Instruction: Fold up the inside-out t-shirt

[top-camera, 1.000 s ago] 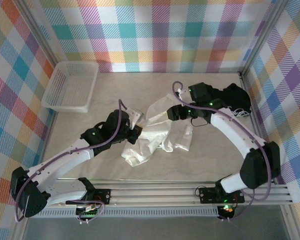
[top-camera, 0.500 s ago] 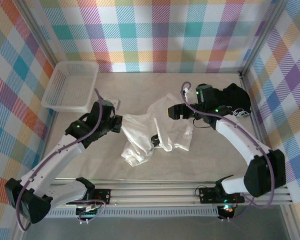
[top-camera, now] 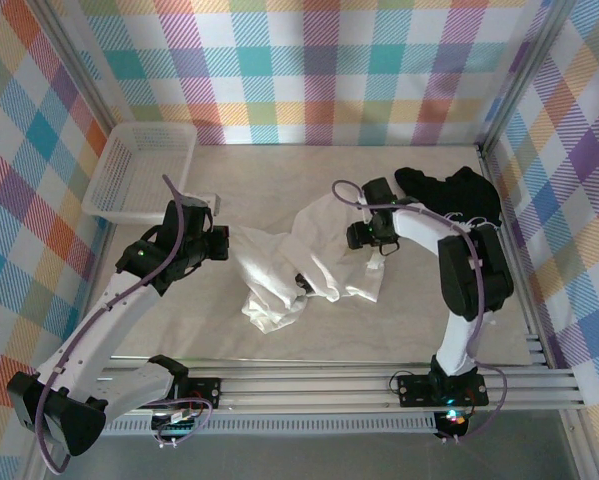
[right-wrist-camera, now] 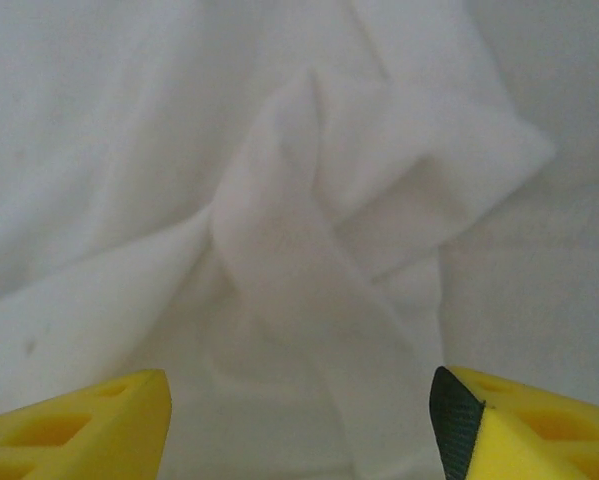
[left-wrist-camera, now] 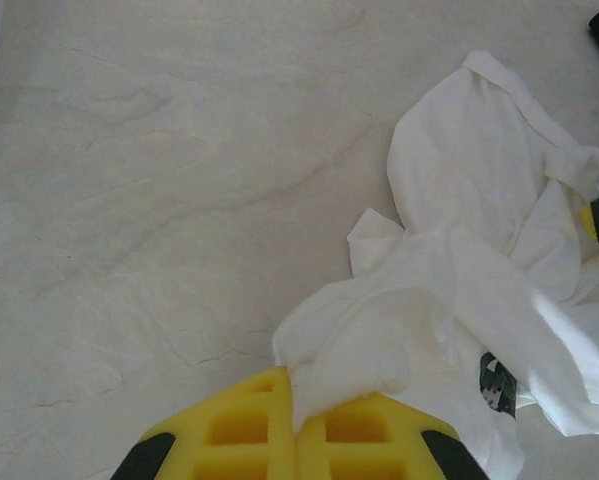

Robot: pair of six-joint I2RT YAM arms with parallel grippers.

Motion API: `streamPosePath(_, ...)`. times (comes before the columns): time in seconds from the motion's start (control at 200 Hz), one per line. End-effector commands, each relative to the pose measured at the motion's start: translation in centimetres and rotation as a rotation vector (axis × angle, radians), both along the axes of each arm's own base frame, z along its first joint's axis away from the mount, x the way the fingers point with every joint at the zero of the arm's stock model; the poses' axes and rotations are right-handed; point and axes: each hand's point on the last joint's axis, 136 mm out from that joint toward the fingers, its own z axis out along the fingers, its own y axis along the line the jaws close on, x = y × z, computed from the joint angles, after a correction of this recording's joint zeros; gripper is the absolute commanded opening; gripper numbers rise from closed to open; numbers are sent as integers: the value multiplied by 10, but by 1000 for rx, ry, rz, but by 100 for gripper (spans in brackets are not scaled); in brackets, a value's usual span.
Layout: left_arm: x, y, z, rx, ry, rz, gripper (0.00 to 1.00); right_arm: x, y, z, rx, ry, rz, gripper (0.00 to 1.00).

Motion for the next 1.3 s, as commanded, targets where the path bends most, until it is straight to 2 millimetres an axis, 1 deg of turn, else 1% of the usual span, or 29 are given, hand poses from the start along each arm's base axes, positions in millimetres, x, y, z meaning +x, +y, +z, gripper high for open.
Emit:
streamPosePath(0.0,1,3,20,-41,-43,20,0,12,-11,-6,-92,-2,14,65)
streamPosePath(0.075,2,4,23,-44,-53,25,0,18,-9,-13,-94,14,26,56)
streamPosePath(0.16,3,7,29,-53,-64,41,0,23,-3,-12,-59,23,41,37)
streamPosePath(0.22,4,10,36,-68,-74,54,0,27,-1,-3,-21,7,42,25)
streamPosePath(0.295,5,15,50,-97,-99,72,0,32,-4,16,23,-32,34,8)
streamPosePath(0.325,6,18,57,-111,-113,79,0,33,-7,28,41,-57,28,1)
streamPosePath(0.335,6,19,59,-114,-117,82,0,34,-9,32,47,-64,24,0)
streamPosePath(0.395,7,25,75,-143,-147,98,0,34,-17,60,106,-127,2,0)
streamPosePath(0.47,8,34,100,-172,-198,120,0,30,-29,108,212,-221,-29,0)
streamPosePath(0.58,9,50,139,-204,-281,167,0,17,-50,184,349,-382,-65,0)
streamPosePath(0.625,8,58,155,-208,-320,187,0,10,-57,212,375,-444,-71,0)
streamPosePath(0.68,8,66,173,-210,-361,210,0,1,-64,241,385,-505,-74,0)
streamPosePath(0.765,5,78,198,-203,-413,240,0,-14,-70,278,381,-574,-68,0)
streamPosePath(0.87,1,95,222,-176,-467,288,0,-32,-72,309,380,-640,-57,0)
streamPosePath(0.93,-3,104,231,-153,-488,314,0,-42,-73,322,386,-668,-53,0)
streamPosePath(1.0,-5,111,240,-129,-506,333,0,-52,-73,332,395,-692,-48,0)
streamPosePath(1.06,-6,115,242,-110,-508,348,0,-59,-72,338,408,-709,-45,0)
streamPosePath(1.12,-5,117,239,-99,-499,353,0,-65,-69,341,436,-710,-35,0)
streamPosePath(1.155,-3,117,235,-94,-489,354,0,-66,-64,341,467,-699,-24,0)
streamPosePath(1.2,2,116,224,-91,-460,352,0,-67,-55,336,519,-668,-1,0)
streamPosePath(1.24,6,114,212,-90,-429,345,0,-65,-46,328,570,-626,18,0)
streamPosePath(1.3,13,112,192,-85,-377,338,0,-58,-32,309,646,-543,41,0)
